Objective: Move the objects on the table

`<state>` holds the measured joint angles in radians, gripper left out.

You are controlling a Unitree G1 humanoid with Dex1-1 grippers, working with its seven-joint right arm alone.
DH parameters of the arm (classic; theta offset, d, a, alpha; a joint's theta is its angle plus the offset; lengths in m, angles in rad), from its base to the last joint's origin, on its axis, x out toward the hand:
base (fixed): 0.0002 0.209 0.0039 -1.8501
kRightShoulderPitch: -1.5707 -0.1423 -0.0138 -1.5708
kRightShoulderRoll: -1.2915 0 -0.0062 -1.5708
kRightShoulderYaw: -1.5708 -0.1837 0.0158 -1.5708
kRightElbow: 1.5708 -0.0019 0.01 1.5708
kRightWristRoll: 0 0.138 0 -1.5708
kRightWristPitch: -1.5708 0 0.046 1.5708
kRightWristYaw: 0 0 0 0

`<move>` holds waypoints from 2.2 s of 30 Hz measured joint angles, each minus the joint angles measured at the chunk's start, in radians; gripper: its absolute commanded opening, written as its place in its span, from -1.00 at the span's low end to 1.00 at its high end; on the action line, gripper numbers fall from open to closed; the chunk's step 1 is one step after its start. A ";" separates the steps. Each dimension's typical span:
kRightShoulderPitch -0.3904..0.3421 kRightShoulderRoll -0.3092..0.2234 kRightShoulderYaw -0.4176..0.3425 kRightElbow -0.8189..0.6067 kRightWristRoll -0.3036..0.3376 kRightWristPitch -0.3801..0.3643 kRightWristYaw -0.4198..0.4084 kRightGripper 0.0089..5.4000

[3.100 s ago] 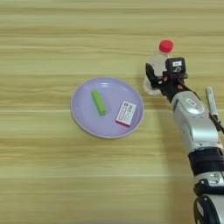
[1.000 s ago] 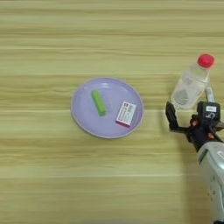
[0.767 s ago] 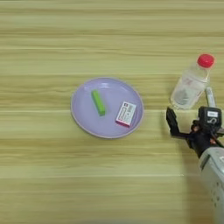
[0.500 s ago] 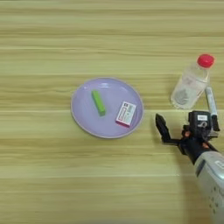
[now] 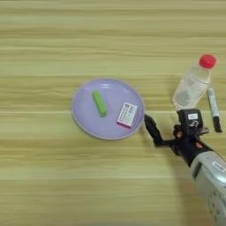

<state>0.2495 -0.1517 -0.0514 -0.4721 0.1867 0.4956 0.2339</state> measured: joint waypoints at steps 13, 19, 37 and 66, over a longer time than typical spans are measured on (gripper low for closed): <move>-0.175 0.019 0.121 0.085 -0.035 -0.011 -0.004 0.99; -0.265 0.035 0.165 0.197 -0.063 -0.029 -0.002 0.99; -0.414 0.075 0.302 0.426 -0.168 -0.095 0.044 0.99; -0.557 0.114 0.313 0.725 -0.235 -0.175 0.062 0.88</move>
<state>-0.3074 -0.0373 0.2618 0.2531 -0.0480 0.3204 0.2957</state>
